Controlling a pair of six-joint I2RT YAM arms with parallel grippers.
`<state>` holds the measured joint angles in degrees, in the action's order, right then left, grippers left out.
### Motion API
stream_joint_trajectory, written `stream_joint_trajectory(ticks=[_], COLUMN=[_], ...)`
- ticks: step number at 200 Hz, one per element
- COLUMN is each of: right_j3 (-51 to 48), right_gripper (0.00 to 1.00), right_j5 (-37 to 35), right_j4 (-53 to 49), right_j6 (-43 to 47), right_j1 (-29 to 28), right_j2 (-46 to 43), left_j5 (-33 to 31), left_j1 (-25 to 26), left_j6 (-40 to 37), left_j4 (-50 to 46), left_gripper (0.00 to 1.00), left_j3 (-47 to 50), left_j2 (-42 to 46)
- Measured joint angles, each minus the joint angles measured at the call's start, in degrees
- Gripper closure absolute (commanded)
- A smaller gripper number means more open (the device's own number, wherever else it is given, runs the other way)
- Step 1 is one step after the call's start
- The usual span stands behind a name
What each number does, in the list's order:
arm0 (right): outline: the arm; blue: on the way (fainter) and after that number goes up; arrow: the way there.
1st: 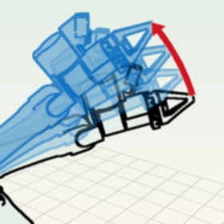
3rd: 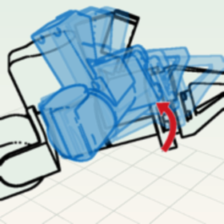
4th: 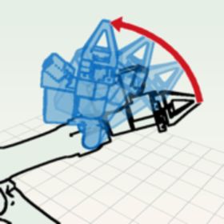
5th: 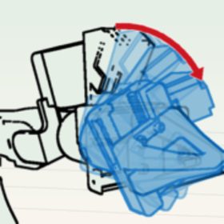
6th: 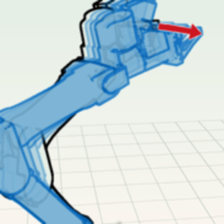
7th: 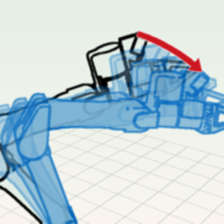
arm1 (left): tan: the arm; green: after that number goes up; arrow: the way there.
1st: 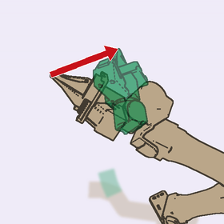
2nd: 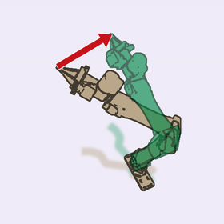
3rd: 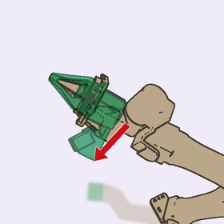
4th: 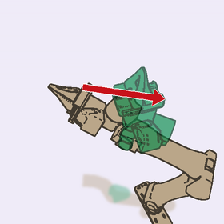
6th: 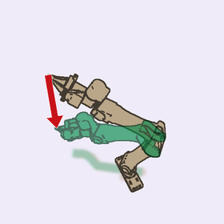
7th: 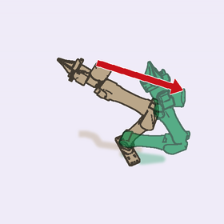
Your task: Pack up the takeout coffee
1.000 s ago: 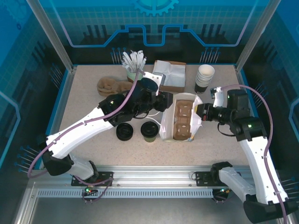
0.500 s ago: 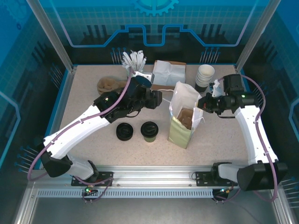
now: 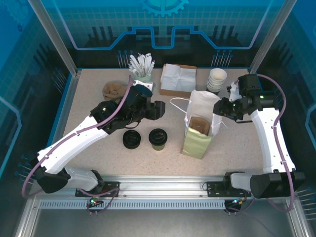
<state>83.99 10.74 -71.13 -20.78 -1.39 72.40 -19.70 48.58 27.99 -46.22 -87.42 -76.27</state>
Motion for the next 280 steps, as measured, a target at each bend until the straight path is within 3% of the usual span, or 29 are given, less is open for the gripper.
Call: stream_joint_trajectory(ticks=[53,90,163,213,280], right_j3=[6.5,10.4,10.5,9.5,8.6], right_gripper=[0.45,0.43,0.42,0.42,0.42], right_j5=[-3.6,-4.6,-4.5,-4.3,-3.2], right_j4=[-3.6,-5.7,-6.5,-6.4,-6.4], right_j6=[1.9,4.9,7.6,7.8,8.4], right_j1=[0.0,-0.1,-0.1,-0.1,-0.1], right_j2=[0.4,0.3,-1.3,-1.7,-1.7], left_j5=[0.9,1.6,2.5,2.8,2.5], left_j1=[0.0,0.7,6.4,6.9,6.9], left_j6=[-2.3,-2.6,-0.9,-0.9,-0.9], left_j4=[0.5,1.5,2.1,4.1,5.9], left_gripper=[0.11,0.01,0.01,0.01,0.12], left_j3=[9.7,16.4,23.1,24.0,23.9], left_j2=[6.9,9.6,4.1,-2.1,-7.1])
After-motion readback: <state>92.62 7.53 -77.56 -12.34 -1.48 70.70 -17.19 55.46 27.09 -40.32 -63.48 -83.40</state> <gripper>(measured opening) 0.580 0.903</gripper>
